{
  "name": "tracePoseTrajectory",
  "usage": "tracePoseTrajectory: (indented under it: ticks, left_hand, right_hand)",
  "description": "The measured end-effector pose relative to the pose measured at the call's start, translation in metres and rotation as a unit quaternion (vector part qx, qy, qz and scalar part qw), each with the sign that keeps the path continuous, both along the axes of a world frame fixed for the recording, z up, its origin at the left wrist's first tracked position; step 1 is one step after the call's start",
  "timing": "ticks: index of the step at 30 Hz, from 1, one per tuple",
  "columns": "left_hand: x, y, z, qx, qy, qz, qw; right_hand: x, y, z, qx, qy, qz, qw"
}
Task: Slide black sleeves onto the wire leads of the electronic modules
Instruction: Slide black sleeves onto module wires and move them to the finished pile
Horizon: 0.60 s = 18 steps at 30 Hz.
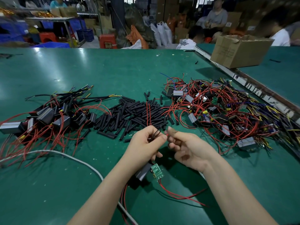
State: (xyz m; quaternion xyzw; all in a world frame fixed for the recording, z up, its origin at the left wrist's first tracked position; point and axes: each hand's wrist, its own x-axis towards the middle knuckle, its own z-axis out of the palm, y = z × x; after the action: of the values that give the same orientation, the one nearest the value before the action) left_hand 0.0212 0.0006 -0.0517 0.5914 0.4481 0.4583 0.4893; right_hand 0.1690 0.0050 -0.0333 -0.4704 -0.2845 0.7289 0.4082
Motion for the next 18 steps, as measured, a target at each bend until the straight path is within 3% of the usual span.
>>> tracePoseTrajectory:
  ticks: [6,11,13,16,18]
  left_hand:
    - [0.001,0.003,0.005,-0.135,-0.145,-0.009,0.98]
    - [-0.004,0.005,0.007,-0.192,-0.211,-0.055,0.957]
    - [-0.005,0.005,0.007,-0.211,-0.238,-0.068,0.946]
    - [-0.008,0.006,0.01,-0.25,-0.271,-0.081,0.926]
    - [-0.01,0.007,0.011,-0.286,-0.311,-0.089,0.902]
  right_hand:
    - [0.009,0.001,0.004,0.161,-0.111,0.004,0.981]
    - [0.011,0.001,0.003,0.3,-0.199,-0.038,0.932]
    - [0.01,0.001,0.001,0.407,-0.256,-0.067,0.874]
    - [0.011,0.003,-0.01,0.59,-0.4,-0.102,0.694]
    - [0.01,0.005,-0.015,0.615,-0.424,-0.116,0.654]
